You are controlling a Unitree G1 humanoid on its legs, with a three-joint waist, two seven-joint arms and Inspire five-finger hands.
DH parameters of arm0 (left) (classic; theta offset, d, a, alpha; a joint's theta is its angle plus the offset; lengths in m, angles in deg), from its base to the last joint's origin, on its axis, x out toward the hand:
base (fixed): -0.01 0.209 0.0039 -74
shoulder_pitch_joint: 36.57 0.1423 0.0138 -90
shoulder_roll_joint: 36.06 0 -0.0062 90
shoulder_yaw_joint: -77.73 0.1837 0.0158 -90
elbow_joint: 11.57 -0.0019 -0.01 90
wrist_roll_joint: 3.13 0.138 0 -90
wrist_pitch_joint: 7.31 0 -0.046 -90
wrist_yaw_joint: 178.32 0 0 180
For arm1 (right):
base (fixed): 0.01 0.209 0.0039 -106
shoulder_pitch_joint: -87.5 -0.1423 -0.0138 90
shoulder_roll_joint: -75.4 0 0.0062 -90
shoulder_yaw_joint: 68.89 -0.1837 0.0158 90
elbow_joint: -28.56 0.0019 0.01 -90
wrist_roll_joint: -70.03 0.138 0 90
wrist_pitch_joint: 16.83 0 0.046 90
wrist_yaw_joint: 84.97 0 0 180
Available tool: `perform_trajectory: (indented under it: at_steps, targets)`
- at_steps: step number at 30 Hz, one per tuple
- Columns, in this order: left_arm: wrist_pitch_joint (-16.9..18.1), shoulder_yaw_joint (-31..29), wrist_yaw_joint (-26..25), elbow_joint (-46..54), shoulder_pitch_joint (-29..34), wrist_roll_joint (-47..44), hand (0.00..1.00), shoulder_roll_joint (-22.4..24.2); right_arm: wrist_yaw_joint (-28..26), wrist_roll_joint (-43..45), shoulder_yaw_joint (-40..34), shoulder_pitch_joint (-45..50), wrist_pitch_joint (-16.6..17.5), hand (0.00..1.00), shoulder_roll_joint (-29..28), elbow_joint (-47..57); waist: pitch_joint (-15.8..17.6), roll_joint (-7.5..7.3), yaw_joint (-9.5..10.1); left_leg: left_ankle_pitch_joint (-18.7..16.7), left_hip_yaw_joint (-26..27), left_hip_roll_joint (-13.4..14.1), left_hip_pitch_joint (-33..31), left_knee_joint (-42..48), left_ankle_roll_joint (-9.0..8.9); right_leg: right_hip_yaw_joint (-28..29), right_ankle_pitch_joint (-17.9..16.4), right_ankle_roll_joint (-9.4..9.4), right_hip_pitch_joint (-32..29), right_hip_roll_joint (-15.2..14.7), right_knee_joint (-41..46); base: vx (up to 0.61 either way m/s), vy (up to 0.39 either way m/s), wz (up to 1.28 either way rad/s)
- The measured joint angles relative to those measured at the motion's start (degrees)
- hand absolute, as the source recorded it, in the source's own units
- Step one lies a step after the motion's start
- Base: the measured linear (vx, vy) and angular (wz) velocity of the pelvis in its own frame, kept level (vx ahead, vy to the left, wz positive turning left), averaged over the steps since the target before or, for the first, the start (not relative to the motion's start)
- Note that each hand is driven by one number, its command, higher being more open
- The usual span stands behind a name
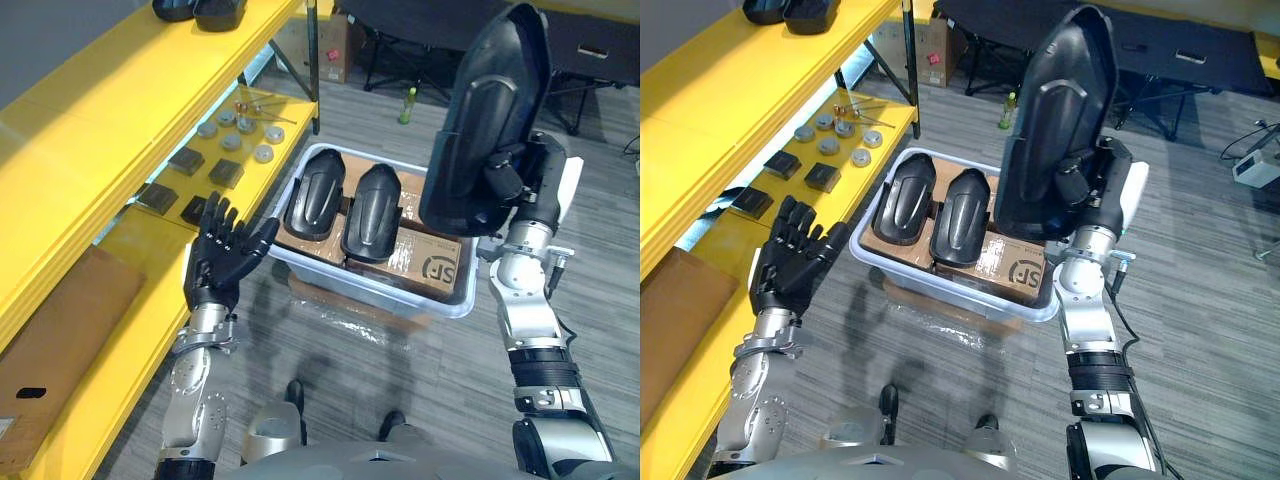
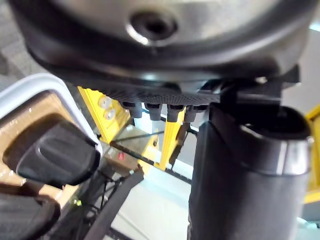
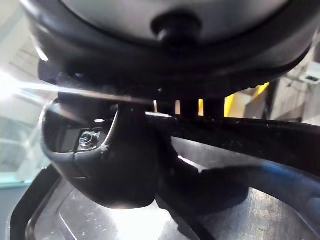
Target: Walk over and take three plastic housings, then place them on the shelf
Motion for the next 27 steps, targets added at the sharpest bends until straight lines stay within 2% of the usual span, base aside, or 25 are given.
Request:
perform_trajectory:
  at_steps: [5,7,19,23,27]
  targets:
    - [-0.2,4.7,2.6,0.5,-0.4,0.1,1.00,-0.6,-0.8,-1.1,6.3,0.0,4.6,0.00,-2.5,3.6,-2.5,-0.39,0.02,-0.1,0.8,0.1,0.3,-0.7,-0.30,0.4,0.4,-0.03,0.0,0.2,-1.0,-0.06,0.005,-0.07]
    - [-0.2,5.3,3.2,0.5,-0.5,0.1,1.00,-1.0,-2.0,-1.1,8.1,0.0,5.2,0.00,-3.3,3.5,-3.4,-0.68,0.04,-0.2,1.1,0.1,0.4,-0.9,-0.40,0.7,0.4,-0.03,0.0,0.2,-1.3,-0.03,0.017,-0.08]
    - [-0.7,8.8,3.5,0.9,-2.4,1.3,1.00,-2.6,-6.3,-0.4,18.2,0.4,5.3,0.00,-6.9,2.3,-5.1,-1.43,0.16,1.0,0.8,-0.2,0.6,-2.4,-0.48,0.1,1.1,-0.44,0.0,0.2,-1.8,0.01,0.003,0.01]
    - [-0.9,9.8,4.7,4.2,-3.1,1.0,1.00,-2.6,-7.6,-0.4,21.7,0.6,5.9,0.00,-8.9,-0.3,-6.2,-2.25,0.16,1.1,0.4,-0.3,0.7,-2.7,-0.46,-0.2,1.2,-0.41,0.1,0.2,-1.9,0.04,0.012,0.05]
    - [-1.1,11.0,5.8,5.4,-3.8,0.1,1.00,-2.7,-8.2,-0.4,24.8,0.6,6.4,0.00,-9.5,-1.9,-6.4,-2.22,0.22,1.1,0.0,-0.6,0.8,-2.7,-0.36,-0.5,1.5,-0.39,0.5,0.0,-2.1,0.01,0.021,0.05]
